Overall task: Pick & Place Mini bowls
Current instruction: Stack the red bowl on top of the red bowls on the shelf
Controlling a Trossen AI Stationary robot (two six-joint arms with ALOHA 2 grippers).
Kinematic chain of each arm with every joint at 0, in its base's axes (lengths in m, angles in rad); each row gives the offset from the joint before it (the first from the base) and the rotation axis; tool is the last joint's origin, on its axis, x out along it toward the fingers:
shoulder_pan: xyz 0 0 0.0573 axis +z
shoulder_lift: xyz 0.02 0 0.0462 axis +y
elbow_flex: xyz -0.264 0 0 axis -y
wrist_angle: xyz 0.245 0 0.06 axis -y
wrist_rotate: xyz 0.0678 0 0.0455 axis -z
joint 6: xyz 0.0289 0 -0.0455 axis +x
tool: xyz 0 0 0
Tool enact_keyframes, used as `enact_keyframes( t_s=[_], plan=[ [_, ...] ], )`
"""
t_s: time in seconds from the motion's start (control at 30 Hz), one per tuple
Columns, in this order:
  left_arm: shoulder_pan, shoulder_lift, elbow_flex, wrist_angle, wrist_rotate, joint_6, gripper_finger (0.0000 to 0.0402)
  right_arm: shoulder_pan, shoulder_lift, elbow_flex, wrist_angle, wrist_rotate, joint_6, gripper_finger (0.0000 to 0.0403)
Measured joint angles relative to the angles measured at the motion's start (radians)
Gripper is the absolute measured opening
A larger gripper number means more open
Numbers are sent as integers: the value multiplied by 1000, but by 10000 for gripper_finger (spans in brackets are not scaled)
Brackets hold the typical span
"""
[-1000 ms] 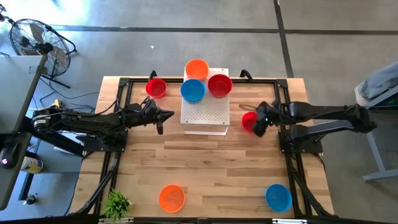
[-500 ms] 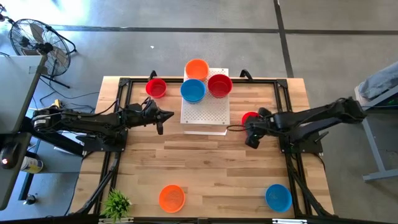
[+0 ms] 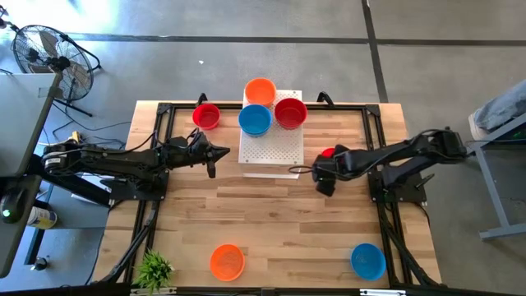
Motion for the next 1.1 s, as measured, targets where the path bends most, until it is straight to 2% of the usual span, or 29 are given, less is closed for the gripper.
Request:
enact_keyframes(
  t_s=[0.17,0.3,0.4,0.57,0.77,0.93,1.1],
  plan=[
    [0,0,0,1,0,0,3,-47,64,0,27,5,-2,185],
    [0,0,0,0,0,0,3,-69,101,0,45,-3,-4,150],
    [0,0,0,0,0,0,3,-74,107,0,42,-5,-3,108],
    [0,0,0,1,0,0,3,-67,72,0,4,-24,-3,14],
    [0,0,0,0,0,0,3,-7,-50,4,-129,-94,59,13],
    [0,0,0,1,0,0,3,68,-166,90,-253,-107,89,7],
    [0,0,0,1,0,0,3,117,-204,252,-357,-16,94,5]
  ],
)
